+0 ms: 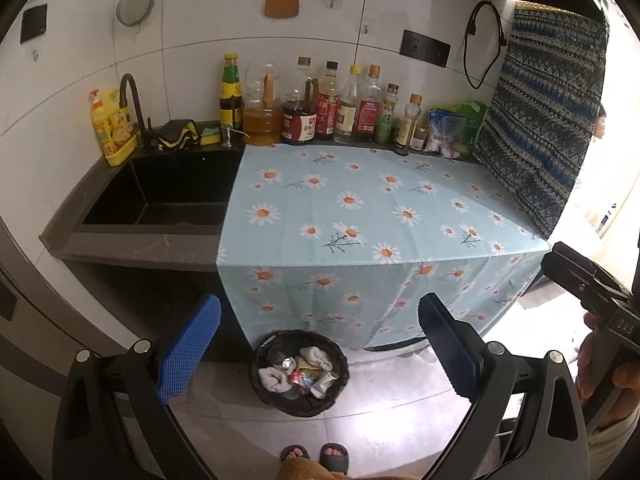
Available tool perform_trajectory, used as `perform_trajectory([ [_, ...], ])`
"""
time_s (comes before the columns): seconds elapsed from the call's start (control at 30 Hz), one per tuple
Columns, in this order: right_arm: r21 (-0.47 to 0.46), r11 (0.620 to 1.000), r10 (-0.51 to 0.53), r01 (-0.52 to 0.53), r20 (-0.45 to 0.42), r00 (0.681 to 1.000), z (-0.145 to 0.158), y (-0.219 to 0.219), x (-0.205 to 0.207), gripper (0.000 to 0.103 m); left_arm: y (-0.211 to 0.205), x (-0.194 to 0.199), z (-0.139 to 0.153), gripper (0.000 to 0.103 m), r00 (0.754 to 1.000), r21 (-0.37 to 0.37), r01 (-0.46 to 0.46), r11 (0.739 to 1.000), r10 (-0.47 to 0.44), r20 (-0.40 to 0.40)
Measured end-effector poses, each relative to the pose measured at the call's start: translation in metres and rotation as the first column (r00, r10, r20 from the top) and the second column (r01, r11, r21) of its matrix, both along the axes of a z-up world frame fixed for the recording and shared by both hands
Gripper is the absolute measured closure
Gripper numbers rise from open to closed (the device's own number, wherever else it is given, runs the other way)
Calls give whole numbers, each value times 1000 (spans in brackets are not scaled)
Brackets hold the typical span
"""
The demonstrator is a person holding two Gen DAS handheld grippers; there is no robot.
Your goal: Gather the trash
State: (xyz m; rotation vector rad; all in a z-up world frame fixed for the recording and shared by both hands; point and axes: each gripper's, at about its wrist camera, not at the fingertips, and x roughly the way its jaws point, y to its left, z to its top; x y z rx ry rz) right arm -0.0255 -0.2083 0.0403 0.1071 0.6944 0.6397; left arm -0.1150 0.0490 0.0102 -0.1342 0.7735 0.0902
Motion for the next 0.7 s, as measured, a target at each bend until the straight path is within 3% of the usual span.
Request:
perform_trajectory([
  [0.23,-10,1000,10,-10,-20,1000,-11,13,16,5,2,7,2,7,1000,42,-11,999,11,0],
  [0.7,-14,1000,14,-15,-40,999,-17,15,26,5,1,16,-1,7,1000,34,-3,999,3,-13],
])
